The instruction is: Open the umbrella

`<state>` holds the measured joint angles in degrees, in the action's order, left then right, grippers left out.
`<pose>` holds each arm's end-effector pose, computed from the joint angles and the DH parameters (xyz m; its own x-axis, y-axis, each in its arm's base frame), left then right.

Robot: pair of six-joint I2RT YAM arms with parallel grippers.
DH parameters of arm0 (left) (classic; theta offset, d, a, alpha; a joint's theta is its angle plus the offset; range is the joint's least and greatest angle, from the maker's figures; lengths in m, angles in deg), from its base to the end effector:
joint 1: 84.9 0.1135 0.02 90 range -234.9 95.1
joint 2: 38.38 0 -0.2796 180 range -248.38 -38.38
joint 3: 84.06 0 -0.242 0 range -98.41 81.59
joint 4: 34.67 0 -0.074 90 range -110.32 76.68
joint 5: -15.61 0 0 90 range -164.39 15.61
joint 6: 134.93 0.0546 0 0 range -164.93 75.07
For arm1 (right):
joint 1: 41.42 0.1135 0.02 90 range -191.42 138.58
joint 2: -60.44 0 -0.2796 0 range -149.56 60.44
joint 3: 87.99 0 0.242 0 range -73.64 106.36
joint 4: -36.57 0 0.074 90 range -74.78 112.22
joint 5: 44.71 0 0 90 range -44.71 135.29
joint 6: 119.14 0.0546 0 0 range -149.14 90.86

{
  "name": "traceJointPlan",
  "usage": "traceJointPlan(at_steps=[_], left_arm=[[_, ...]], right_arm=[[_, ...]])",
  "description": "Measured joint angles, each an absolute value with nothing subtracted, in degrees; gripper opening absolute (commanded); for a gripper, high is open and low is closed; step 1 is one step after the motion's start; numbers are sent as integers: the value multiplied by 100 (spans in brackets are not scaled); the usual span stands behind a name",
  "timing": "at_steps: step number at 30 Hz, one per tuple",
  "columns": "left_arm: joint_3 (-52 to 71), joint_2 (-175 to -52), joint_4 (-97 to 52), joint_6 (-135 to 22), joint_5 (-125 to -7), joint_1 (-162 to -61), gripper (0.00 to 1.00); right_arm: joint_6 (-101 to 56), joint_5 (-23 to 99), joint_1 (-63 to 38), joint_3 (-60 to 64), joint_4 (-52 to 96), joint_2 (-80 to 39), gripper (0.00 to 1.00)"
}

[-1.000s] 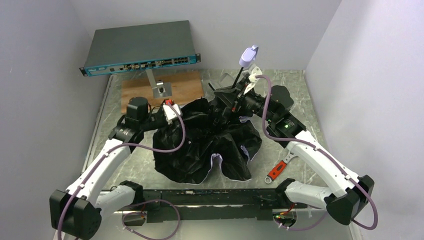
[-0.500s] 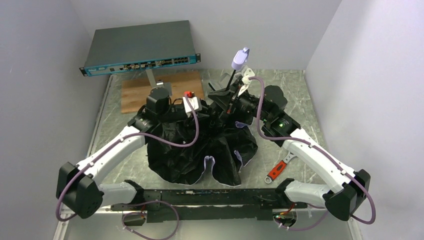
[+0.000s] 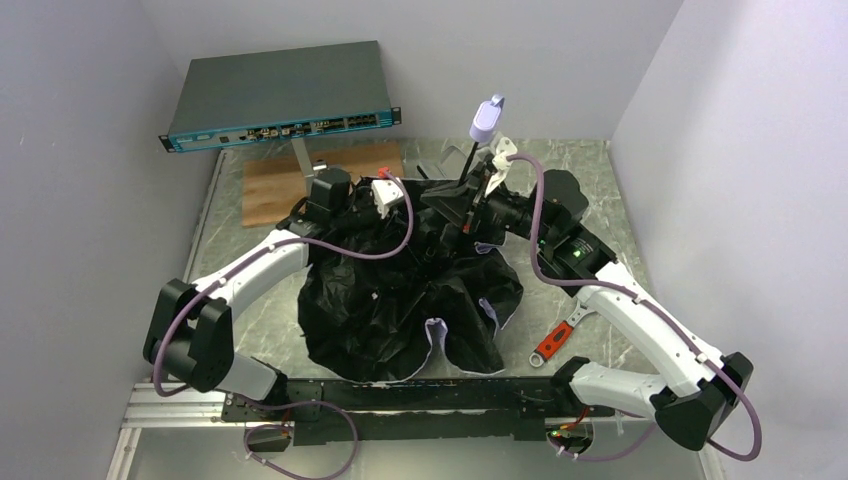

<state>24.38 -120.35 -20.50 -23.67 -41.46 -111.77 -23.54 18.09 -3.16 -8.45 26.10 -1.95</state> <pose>0.2791 -0.1747 0.2968 -0.0483 0.3657 -0.9295 0.8990 0.4214 0.1190 0.1757 0.1703 0.4469 0.0024 0.1124 -0.9937 -0.9118 0.4082 0.0440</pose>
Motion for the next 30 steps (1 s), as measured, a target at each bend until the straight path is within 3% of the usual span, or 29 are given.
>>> traceJointPlan(at_steps=[30], left_arm=[[2252, -11875, -496, -1982, -5051, -10563, 35]], right_arm=[[-3134, 1273, -296, -845, 1936, 386, 0]])
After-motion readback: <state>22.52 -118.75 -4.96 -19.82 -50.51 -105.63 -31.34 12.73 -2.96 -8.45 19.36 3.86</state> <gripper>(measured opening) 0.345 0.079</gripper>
